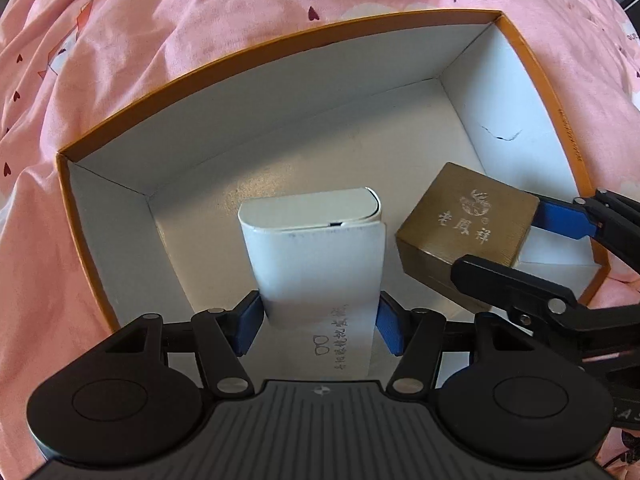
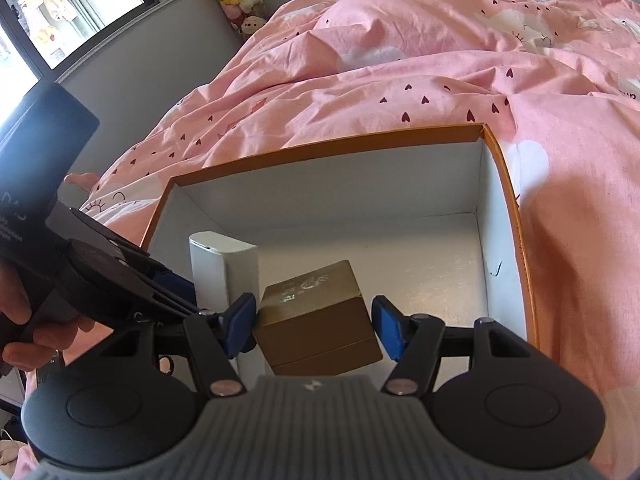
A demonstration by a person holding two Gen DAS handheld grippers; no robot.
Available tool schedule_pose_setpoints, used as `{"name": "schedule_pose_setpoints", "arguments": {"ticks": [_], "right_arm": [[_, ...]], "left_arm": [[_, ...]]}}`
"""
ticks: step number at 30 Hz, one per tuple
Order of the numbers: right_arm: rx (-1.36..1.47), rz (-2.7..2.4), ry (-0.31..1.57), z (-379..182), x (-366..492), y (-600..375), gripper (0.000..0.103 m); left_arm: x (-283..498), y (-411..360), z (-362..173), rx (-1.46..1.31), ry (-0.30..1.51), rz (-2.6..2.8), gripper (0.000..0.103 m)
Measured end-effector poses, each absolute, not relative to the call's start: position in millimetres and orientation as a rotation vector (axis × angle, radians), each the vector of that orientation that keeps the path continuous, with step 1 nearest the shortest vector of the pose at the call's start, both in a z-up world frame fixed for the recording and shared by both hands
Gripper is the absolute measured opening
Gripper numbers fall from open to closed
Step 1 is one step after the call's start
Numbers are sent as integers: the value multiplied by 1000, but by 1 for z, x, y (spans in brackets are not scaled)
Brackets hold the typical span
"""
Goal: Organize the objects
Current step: 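Carry both items over the orange box while the left gripper lowers and releases the white case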
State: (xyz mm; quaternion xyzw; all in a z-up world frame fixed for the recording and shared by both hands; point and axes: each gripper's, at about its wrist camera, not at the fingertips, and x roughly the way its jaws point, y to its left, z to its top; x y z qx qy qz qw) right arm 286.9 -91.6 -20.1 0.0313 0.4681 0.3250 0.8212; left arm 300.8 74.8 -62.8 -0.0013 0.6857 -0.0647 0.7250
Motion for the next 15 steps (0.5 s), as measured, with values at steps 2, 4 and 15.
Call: {"name": "schedule_pose_setpoints", "arguments": {"ticks": [2,4,15], "right_arm": [[63,676,996,-22,292,-92,65],[56,669,993,-23,295,-93,65],[23,670,1026,-33,304,-87,65]], "left_arm": [[307,77,-71,-13,1538,-125,69],[311,78,-79,-10,1563,-111,69],[312,89,-101,25,1669,-67,71]]}}
